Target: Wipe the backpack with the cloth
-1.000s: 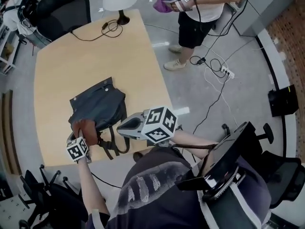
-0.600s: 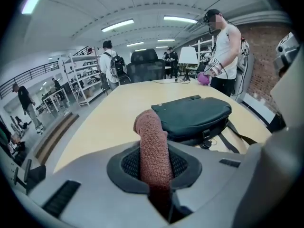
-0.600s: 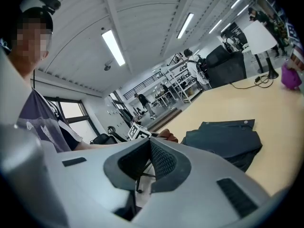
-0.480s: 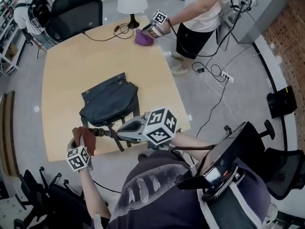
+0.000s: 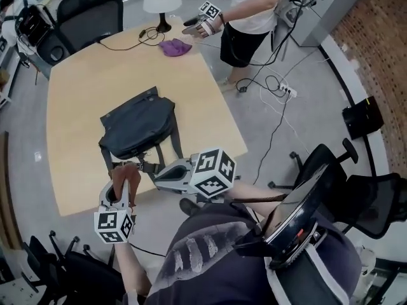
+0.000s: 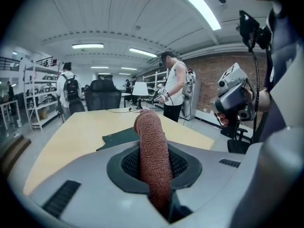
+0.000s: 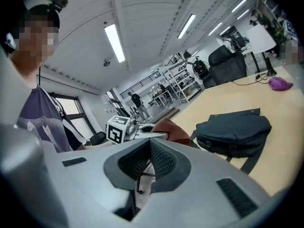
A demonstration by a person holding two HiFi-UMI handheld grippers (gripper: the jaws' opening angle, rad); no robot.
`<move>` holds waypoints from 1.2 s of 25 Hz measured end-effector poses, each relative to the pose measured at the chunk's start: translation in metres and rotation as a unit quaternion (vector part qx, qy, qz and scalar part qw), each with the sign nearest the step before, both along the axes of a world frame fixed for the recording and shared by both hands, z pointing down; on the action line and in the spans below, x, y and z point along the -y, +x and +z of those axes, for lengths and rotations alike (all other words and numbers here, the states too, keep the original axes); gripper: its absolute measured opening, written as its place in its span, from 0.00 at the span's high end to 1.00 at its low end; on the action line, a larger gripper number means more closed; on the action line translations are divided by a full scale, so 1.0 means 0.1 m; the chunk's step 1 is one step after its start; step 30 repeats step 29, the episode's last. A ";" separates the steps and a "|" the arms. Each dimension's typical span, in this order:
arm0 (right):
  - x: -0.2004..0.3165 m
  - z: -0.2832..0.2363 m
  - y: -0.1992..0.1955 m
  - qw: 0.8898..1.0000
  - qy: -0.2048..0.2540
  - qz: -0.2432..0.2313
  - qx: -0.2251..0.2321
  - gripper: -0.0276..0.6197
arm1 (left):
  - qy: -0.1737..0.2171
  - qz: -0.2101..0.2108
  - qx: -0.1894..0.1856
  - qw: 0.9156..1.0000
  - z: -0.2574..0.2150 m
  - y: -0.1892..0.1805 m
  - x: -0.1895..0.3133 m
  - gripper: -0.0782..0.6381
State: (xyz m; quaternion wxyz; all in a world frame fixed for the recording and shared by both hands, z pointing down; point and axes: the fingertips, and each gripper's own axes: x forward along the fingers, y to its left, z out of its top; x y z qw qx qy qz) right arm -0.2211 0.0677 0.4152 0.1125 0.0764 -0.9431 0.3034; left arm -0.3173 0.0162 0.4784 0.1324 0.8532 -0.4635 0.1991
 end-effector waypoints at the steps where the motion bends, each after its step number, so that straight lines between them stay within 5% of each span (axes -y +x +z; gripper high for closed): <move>1: -0.04 -0.01 0.04 1.000 0.000 0.004 0.001 0.95 | 0.011 0.017 0.008 1.000 -0.07 0.09 -0.04 0.81; 7: -0.30 -0.16 0.33 1.000 0.024 0.003 0.019 0.95 | 0.053 0.063 -0.045 0.996 -0.65 0.64 -0.38 0.81; 13: -0.68 -0.23 0.86 0.998 0.038 -0.015 0.044 0.95 | 0.055 0.078 -0.068 0.993 -0.85 1.38 -0.83 0.81; 22: -1.37 0.01 1.65 0.997 -0.016 -0.016 0.071 0.95 | 0.021 0.066 -0.069 0.995 -0.68 2.25 -1.69 0.81; 30: -1.80 -0.08 1.83 0.994 -0.024 -0.008 0.103 0.95 | -0.012 0.059 -0.154 0.986 -0.72 2.44 -2.26 0.81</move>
